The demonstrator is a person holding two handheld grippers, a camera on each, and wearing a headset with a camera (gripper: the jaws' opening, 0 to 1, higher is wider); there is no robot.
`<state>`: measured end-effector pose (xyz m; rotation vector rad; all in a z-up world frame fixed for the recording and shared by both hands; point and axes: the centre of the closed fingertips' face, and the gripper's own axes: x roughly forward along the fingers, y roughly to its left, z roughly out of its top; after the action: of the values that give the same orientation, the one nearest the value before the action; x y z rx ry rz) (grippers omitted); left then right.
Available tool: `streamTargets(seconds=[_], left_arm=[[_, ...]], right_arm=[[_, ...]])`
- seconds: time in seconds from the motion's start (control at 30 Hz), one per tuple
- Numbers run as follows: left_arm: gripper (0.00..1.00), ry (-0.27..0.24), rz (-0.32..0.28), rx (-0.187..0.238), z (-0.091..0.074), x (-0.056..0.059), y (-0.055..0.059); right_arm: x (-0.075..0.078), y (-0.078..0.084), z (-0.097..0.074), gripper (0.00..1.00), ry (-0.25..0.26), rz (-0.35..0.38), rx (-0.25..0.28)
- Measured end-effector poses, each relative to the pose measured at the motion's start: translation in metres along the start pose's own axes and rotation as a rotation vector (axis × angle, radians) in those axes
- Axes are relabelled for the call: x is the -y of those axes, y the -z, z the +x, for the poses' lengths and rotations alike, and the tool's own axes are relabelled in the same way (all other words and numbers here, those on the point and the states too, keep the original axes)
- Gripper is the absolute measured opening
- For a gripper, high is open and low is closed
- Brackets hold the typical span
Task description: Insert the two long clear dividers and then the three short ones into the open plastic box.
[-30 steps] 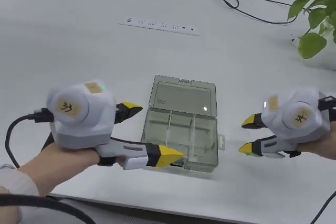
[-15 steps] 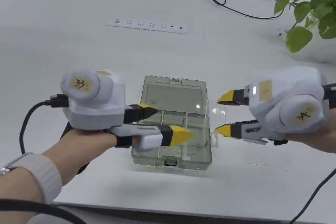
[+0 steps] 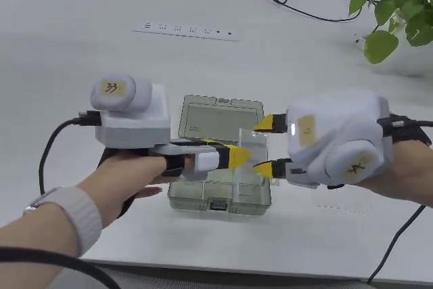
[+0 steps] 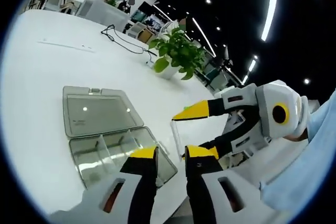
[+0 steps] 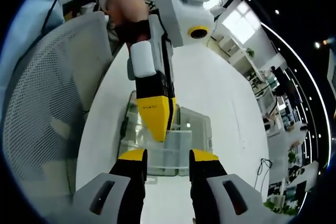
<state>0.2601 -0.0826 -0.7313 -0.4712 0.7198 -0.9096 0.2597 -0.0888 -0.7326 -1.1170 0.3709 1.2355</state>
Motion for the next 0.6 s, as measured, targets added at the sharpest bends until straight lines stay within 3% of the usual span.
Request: streamTargets(seconds=[0.3, 0.43, 0.6], left_arm=[[0.0, 0.032, -0.062, 0.013, 0.001, 0.006, 0.0], [0.0, 0.051, -0.108, -0.001, 0.001, 0.009, 0.002], [0.0, 0.064, -0.124, -0.001, 0.0, 0.011, 0.003]], right_arm=[[-0.002, -0.004, 0.0, 0.32, 0.006, -0.041, -0.01], [-0.003, -0.004, 0.0, 0.32, 0.005, -0.072, -0.019], [-0.005, -0.005, -0.002, 0.32, 0.005, -0.084, -0.012]])
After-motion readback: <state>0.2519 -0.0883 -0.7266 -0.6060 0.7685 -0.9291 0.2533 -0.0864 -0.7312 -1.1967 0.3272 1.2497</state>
